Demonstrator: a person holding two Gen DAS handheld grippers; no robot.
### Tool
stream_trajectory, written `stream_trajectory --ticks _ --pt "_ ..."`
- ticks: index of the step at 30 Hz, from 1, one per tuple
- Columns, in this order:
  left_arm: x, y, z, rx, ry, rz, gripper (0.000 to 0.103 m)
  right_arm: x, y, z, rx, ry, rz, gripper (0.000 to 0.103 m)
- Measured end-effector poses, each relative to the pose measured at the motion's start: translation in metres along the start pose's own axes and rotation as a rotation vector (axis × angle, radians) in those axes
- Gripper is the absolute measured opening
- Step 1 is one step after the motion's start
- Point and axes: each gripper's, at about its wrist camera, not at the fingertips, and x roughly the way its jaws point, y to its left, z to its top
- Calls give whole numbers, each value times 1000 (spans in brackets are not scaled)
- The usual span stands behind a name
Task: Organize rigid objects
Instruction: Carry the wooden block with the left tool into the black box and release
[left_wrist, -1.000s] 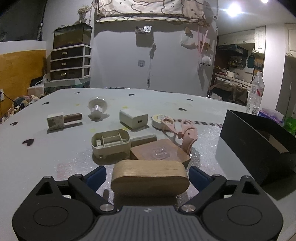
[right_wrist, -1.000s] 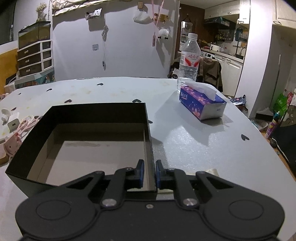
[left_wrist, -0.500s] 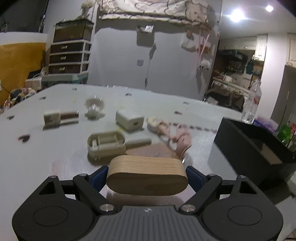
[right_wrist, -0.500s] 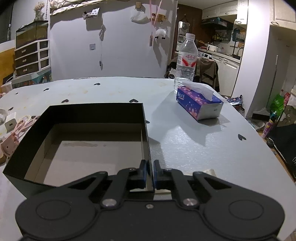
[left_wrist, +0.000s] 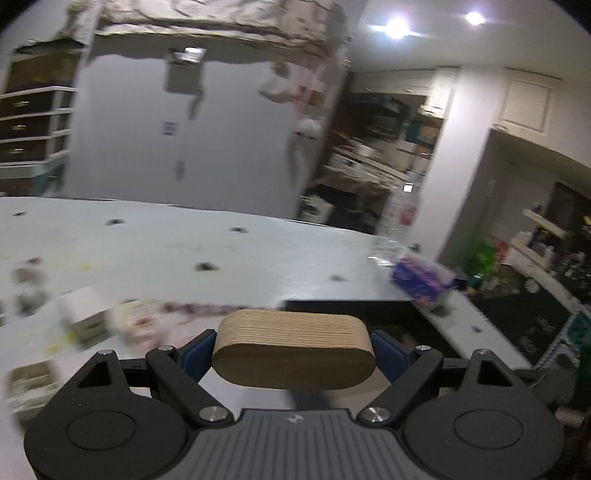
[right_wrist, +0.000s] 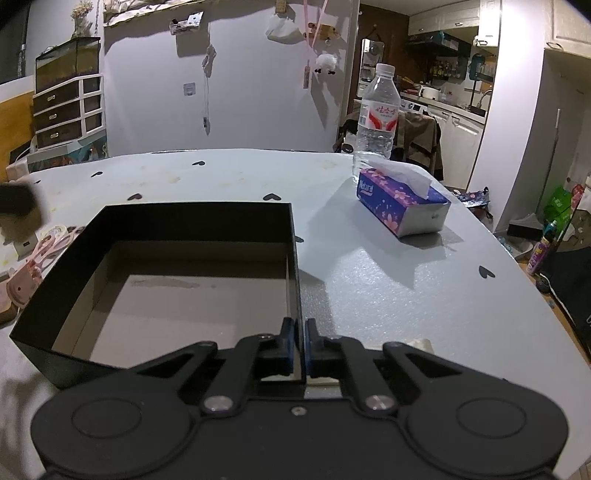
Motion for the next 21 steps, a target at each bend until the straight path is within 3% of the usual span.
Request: stream_trajectory --ticks 7,13,21 --pt "75 -52 19 -66 137 -89 88 0 -3 0 16 3 13 6" --pt "135 -73 18 -158 286 -81 88 -2 -3 0 20 11 45 6" --pt "184 -83 14 -189 371 -29 88 0 -6 3 42 28 73 5"
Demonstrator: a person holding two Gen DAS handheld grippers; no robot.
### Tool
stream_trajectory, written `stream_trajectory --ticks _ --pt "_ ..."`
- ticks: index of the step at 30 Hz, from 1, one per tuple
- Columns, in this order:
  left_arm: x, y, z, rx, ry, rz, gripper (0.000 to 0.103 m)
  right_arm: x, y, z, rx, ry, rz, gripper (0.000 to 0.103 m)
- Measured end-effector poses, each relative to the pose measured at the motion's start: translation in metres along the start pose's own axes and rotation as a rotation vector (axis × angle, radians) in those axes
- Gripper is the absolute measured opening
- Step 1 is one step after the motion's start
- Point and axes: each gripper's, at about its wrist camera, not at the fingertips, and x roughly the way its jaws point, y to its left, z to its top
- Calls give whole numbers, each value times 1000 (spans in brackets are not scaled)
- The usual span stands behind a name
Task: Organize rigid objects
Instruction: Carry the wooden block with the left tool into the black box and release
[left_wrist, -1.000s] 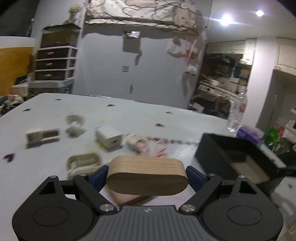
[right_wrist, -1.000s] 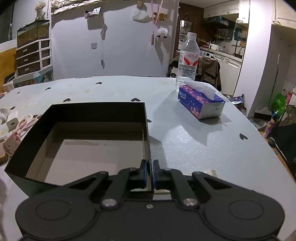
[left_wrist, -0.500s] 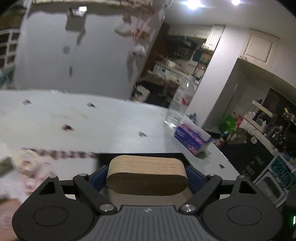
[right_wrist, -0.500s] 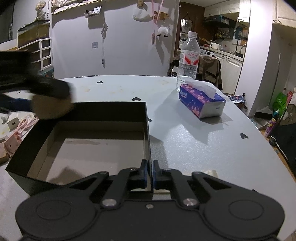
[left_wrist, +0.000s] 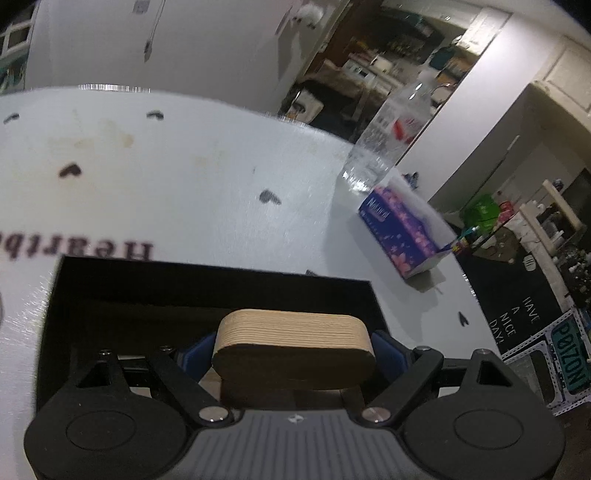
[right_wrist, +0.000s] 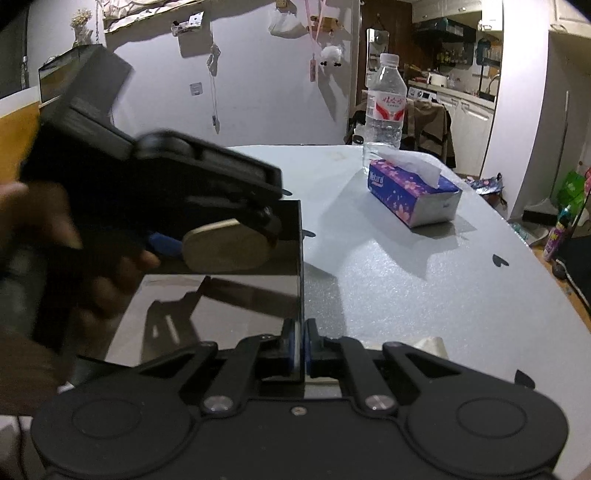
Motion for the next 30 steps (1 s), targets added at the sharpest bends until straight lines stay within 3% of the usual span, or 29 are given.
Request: stream_trajectory --ticks 5,10,14,23,30 --pt "23 3 4 -15 46 37 89 1 0 0 -5 6 5 5" --pt "23 2 6 26 56 17 100 1 -1 0 6 6 8 5" --pt "13 2 3 45 42 3 101 2 -1 0 13 7 6 5" --pt "-48 -1 -4 158 -82 -40 101 2 -1 0 17 11 7 5" --pt "-100 19 -12 229 -217 37 101 2 -4 0 39 14 13 5"
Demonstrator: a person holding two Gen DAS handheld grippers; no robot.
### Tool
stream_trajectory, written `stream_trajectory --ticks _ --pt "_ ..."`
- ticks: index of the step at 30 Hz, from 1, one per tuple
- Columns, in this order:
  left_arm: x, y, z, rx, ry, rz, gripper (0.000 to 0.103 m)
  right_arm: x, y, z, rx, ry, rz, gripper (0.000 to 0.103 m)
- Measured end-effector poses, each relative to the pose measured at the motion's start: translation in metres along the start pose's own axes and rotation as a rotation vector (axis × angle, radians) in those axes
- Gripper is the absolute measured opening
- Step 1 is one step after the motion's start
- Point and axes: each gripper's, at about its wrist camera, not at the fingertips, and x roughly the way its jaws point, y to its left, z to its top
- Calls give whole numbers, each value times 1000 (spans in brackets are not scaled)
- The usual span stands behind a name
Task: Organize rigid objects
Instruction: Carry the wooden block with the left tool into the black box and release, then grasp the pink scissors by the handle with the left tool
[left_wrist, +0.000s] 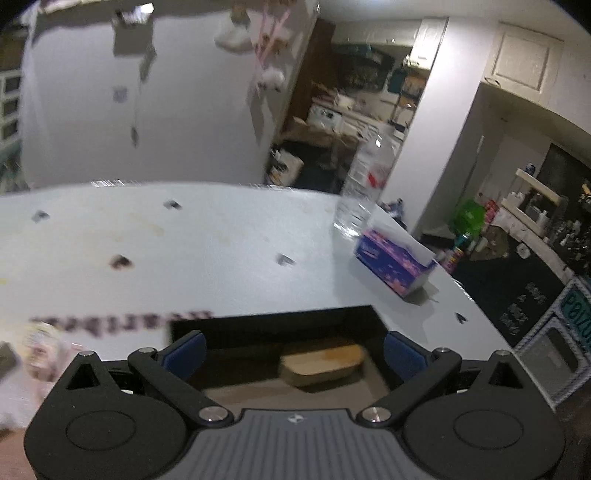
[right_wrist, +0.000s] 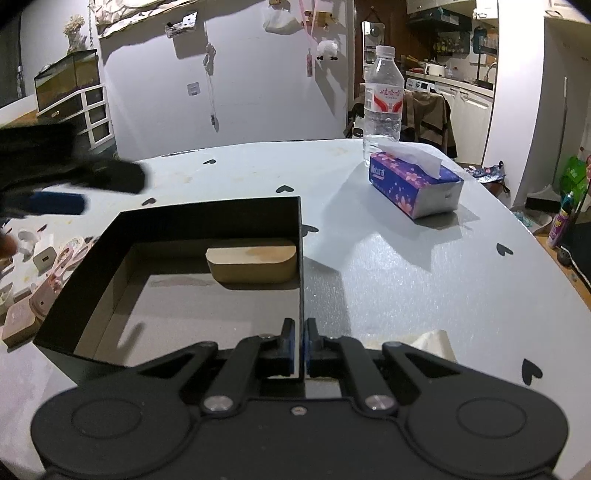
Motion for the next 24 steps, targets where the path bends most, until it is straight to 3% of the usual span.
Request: stream_trajectory --ticks 9,22,24 --pt "-51 51 -30 38 -70 146 101 0 0 0 4 0 0 6" --pt "-90 130 -88 -131 -91 384 99 -1 0 0 17 5 1 6" --pt "-93 137 -92 -169 -90 360 89 -1 1 0 18 5 1 6"
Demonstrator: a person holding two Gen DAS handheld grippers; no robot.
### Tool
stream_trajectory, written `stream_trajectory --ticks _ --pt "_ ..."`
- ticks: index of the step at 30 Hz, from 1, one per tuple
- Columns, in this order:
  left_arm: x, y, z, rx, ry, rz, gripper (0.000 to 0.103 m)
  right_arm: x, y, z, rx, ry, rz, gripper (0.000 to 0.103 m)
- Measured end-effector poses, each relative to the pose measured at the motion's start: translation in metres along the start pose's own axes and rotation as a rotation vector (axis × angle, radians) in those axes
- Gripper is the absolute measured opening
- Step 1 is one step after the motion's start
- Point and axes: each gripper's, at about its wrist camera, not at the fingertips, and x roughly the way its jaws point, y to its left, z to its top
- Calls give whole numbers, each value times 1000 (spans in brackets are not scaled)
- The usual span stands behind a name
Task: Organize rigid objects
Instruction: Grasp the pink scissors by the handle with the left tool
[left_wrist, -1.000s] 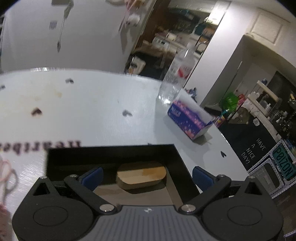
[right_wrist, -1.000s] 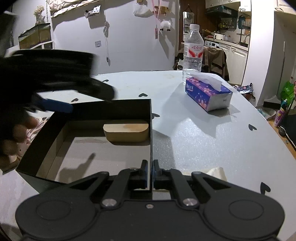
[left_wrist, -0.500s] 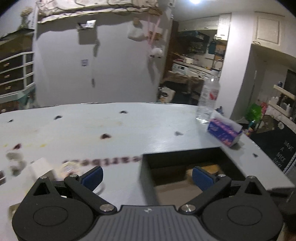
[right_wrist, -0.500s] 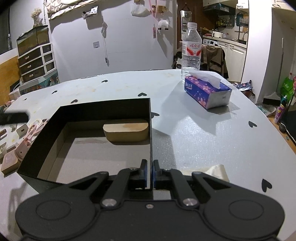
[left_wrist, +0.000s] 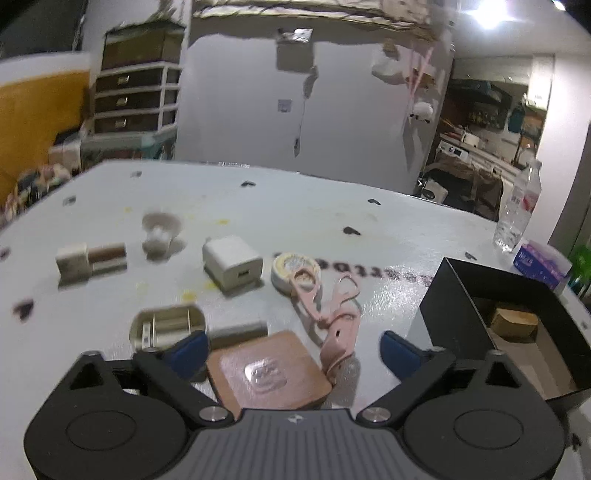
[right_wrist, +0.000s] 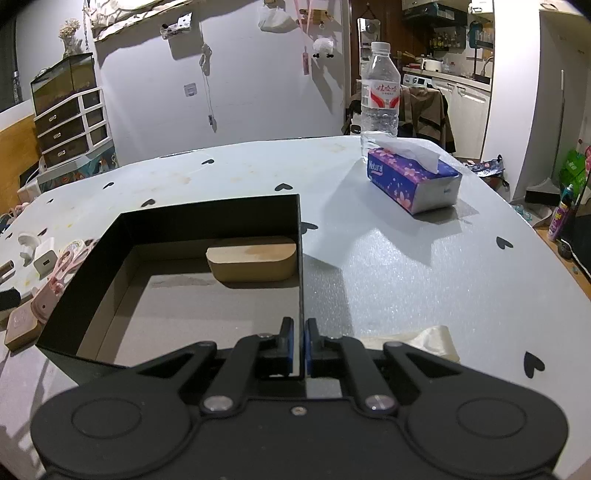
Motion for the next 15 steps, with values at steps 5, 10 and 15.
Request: stream_trajectory --ticks 5,10,15 --pt "8 -8 -4 54 1 -58 71 0 0 0 1 0 0 7" --pt "32 -31 -6 159 26 -56 55 0 -1 0 1 4 3 7" --pt "50 -36 -2 162 65 -63 51 0 -1 0 4 7 3 8"
